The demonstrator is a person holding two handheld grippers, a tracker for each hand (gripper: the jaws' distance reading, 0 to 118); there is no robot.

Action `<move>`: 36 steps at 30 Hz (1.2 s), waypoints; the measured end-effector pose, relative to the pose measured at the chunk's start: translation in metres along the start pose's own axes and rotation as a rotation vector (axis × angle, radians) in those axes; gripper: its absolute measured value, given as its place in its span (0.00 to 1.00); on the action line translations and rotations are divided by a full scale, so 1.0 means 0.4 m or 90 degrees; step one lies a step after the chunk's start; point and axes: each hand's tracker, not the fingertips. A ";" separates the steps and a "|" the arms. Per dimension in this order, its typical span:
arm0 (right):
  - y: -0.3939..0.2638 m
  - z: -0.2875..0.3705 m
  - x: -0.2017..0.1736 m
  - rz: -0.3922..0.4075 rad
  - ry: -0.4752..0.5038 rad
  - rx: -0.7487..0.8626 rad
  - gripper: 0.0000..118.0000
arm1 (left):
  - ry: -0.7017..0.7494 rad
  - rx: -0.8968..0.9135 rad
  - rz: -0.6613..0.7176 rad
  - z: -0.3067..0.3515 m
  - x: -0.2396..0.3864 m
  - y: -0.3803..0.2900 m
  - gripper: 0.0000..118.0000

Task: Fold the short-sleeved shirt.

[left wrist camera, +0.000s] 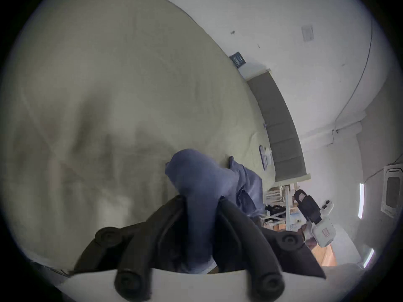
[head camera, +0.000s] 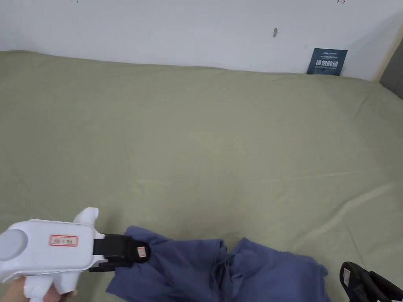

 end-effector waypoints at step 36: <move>-0.020 0.056 0.052 -0.030 0.022 0.019 0.00 | 0.275 -0.046 -0.246 -0.272 0.495 -0.143 0.93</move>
